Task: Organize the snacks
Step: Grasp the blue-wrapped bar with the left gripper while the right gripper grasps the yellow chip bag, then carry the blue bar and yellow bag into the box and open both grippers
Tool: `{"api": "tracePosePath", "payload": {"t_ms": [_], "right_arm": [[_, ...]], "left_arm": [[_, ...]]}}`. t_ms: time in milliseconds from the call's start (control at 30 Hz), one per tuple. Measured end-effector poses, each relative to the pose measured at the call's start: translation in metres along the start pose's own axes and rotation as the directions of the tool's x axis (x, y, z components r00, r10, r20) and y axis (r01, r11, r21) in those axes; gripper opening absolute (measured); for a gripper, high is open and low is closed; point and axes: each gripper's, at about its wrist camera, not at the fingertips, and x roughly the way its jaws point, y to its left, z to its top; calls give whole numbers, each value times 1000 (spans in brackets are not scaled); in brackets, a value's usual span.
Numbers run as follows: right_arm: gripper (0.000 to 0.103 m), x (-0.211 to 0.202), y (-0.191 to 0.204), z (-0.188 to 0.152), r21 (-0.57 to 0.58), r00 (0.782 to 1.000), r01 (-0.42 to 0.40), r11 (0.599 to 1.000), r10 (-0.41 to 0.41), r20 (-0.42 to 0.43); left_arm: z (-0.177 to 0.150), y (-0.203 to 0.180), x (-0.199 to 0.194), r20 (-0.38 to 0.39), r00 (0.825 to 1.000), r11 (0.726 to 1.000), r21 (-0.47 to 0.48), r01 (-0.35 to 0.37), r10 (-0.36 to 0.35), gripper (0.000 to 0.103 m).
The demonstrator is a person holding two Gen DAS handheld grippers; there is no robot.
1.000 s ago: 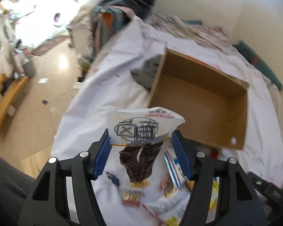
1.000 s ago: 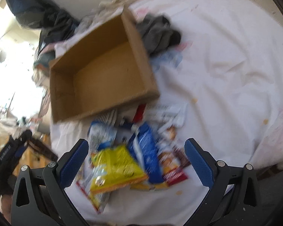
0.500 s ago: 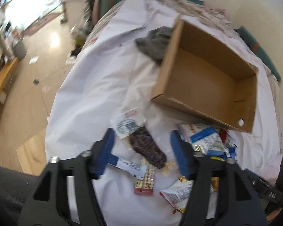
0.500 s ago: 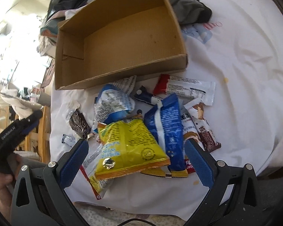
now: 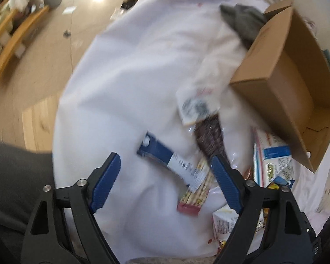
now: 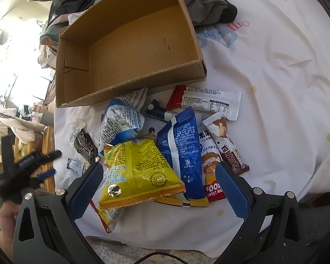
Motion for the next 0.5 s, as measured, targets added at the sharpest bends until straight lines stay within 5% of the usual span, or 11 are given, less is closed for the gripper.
{"api": "tracePosePath", "payload": {"t_ms": [133,300,500], "right_arm": [[103,0,6,2,-11,1000,-13,1000,13,4],[103,-2,3,2,-7,1000,-5,1000,5,10],[103,-7,-13,2,75,999,-42,996,41,16]], "left_arm": [[-2,-5,19,-23,1000,1000,-26,7,-8,58],[0,-11,37,-55,998,1000,-5,-22,22,14],[-3,-12,9,-11,1000,998,63,7,-6,12]]}}
